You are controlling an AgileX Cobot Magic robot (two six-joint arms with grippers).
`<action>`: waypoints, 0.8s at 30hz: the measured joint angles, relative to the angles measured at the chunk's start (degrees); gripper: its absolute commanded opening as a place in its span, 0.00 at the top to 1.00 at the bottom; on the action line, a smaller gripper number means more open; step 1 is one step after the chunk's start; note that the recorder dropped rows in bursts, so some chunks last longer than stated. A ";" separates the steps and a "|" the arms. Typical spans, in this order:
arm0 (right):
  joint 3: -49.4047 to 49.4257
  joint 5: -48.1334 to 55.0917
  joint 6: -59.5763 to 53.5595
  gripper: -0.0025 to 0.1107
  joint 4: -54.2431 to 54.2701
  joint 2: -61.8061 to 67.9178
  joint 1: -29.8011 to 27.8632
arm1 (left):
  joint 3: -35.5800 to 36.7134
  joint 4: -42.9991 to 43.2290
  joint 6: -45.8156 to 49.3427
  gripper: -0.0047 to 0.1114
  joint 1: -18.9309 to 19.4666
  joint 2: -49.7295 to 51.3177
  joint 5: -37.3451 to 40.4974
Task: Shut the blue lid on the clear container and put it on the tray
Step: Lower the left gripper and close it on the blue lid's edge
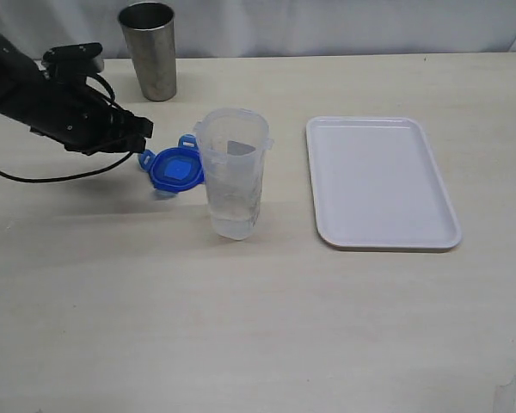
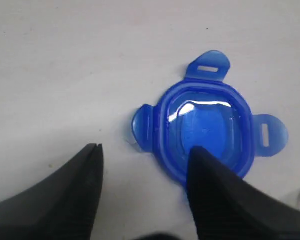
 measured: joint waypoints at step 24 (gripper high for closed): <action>0.00 0.00 0.00 0.93 0.00 0.00 0.00 | -5.59 -11.15 17.78 0.67 0.00 10.11 0.53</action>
